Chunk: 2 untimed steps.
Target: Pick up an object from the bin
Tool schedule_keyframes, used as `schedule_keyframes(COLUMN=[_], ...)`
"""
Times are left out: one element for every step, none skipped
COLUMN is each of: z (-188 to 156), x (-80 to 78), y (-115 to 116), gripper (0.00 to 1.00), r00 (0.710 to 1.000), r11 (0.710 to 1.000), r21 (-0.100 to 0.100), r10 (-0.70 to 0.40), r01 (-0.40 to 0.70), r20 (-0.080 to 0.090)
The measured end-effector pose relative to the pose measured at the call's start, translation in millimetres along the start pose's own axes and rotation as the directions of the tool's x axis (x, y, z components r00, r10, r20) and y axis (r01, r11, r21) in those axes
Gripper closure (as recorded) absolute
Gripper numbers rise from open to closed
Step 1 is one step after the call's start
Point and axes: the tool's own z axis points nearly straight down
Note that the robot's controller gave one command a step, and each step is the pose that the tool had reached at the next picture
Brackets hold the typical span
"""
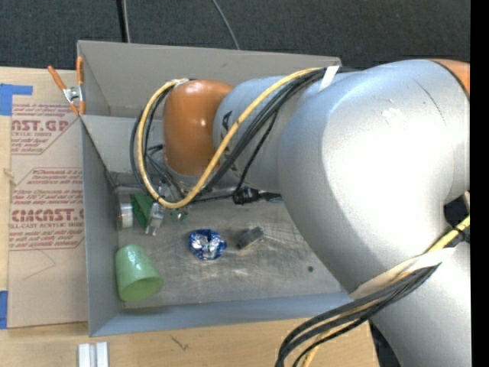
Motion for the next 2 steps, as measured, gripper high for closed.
schedule_keyframes(z=[-105.0,-178.2], x=[9.5,12.3], y=[18.9,22.0], gripper=[1.00,1.00], r00=[1.000,0.999], r11=[1.000,0.999], r21=[-0.002,-0.002], r10=[0.020,0.039], r01=[-0.020,-0.039], r20=[0.000,-0.001])
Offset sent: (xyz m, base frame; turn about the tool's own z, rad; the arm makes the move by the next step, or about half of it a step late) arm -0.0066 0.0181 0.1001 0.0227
